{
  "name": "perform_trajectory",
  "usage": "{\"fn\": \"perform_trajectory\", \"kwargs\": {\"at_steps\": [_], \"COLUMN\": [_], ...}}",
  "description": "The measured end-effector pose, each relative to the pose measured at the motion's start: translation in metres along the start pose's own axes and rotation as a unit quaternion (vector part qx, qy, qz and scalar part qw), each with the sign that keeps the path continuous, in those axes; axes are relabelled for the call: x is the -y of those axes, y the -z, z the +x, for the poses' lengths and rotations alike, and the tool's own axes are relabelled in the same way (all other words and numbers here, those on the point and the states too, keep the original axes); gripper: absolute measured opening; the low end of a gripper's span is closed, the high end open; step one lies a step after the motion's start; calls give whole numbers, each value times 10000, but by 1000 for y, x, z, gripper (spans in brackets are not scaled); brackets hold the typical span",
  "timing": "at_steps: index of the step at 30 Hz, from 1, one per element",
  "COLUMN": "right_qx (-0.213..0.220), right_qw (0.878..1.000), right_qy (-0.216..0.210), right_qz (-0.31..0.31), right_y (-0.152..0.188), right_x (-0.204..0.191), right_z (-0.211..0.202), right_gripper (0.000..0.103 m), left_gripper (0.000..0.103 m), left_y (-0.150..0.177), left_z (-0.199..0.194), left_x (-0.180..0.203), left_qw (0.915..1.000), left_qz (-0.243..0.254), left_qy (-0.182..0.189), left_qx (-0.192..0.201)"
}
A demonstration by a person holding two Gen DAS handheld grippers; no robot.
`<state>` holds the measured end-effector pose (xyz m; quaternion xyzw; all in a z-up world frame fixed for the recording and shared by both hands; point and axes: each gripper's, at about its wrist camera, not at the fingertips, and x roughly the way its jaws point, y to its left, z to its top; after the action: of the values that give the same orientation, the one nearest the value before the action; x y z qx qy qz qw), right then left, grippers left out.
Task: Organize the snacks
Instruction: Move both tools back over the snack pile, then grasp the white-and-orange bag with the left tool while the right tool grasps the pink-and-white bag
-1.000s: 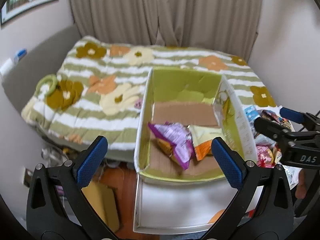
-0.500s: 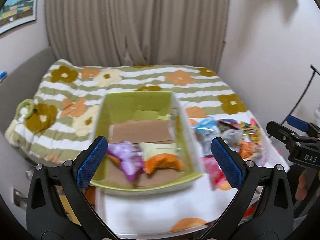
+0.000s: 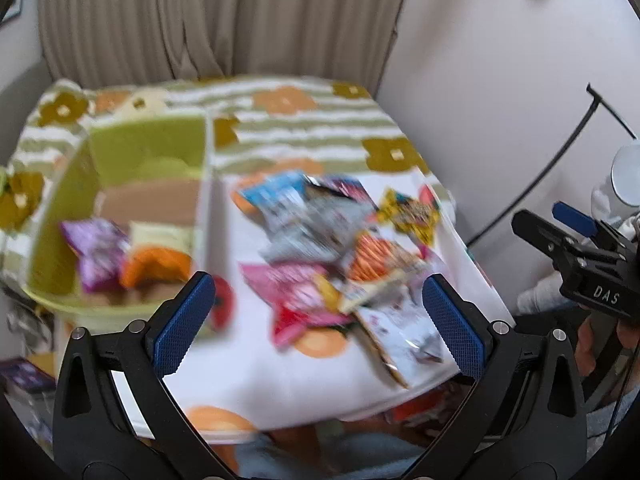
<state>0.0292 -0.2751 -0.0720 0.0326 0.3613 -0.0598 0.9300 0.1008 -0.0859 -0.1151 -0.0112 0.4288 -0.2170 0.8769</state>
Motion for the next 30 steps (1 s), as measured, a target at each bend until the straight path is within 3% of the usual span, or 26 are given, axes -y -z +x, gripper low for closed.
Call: {"fn": "perform_trajectory", "kwargs": {"at_steps": [7, 13, 21, 23, 30], "right_qx": [-484, -807, -974, -1003, -1175], "right_qw": [9986, 9959, 9933, 9924, 9874], "right_qy": [-216, -402, -504, -600, -869], "right_qz": [-43, 39, -351, -393, -603], "right_y": [33, 69, 93, 94, 98], "right_x": [47, 71, 73, 74, 69], "right_z": [38, 81, 123, 133, 156], "right_gripper": [102, 102, 102, 102, 101], "left_gripper": [102, 102, 101, 96, 90], "left_y": [43, 71, 89, 92, 100], "left_z": [64, 113, 154, 163, 166], "left_x": [36, 58, 66, 67, 71], "left_qw": [9935, 9879, 9855, 9837, 9849], "left_qz": [-498, -566, -749, -839, -857], "left_qy": [718, 794, 972, 1012, 1045], "left_qx": [-727, -1203, -1168, -1228, -1086]}}
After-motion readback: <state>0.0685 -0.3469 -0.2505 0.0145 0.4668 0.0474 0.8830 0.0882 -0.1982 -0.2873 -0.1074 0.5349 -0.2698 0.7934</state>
